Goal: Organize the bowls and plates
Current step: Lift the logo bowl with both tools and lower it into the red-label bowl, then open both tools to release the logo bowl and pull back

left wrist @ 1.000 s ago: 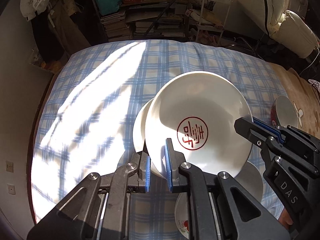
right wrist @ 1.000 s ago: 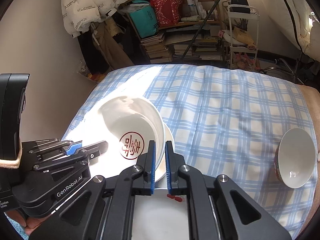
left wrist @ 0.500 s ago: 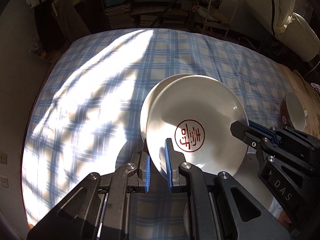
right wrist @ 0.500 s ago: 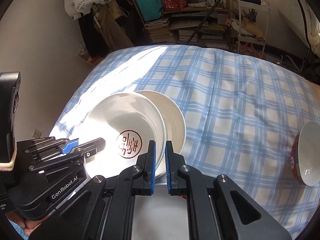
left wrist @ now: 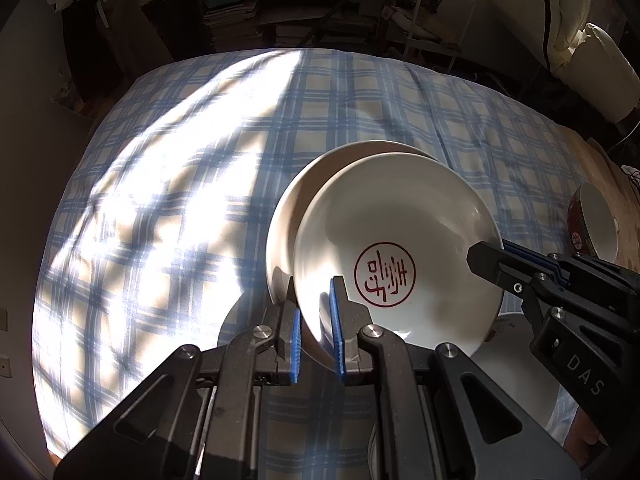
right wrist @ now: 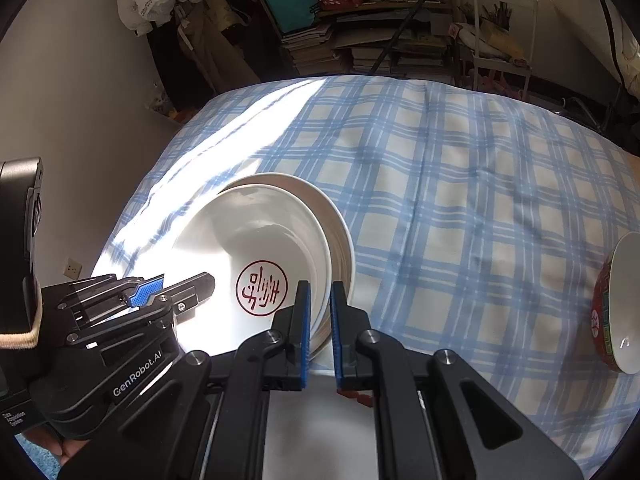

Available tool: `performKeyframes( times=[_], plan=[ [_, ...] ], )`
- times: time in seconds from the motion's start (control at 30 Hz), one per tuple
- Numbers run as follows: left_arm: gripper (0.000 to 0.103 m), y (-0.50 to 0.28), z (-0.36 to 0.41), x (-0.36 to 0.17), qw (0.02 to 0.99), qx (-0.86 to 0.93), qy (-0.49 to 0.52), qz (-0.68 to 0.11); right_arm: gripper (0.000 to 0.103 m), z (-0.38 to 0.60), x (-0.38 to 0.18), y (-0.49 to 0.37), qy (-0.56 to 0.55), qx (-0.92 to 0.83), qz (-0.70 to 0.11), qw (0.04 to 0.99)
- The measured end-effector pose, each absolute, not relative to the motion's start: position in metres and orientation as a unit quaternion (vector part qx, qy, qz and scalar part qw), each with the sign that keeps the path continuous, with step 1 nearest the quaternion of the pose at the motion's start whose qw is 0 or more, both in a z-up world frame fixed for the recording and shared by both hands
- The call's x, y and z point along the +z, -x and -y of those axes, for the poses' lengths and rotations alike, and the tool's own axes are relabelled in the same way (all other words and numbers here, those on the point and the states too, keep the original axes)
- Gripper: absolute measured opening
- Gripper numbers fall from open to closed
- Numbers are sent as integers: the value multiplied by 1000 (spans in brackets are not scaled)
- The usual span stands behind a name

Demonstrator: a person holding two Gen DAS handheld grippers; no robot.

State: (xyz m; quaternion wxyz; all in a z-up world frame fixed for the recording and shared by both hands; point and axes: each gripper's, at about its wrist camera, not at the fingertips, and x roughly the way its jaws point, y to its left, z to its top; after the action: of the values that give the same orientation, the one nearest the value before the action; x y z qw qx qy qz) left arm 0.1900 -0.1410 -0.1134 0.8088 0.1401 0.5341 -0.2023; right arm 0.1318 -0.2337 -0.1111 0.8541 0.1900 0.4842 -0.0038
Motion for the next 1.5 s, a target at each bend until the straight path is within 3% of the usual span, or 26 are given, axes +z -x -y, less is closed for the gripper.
performKeyframes(
  times=[1.5],
  plan=[
    [16, -184, 138, -97, 810, -208, -149, -528, 11, 253, -101, -129, -191, -27, -473, 860]
  ],
)
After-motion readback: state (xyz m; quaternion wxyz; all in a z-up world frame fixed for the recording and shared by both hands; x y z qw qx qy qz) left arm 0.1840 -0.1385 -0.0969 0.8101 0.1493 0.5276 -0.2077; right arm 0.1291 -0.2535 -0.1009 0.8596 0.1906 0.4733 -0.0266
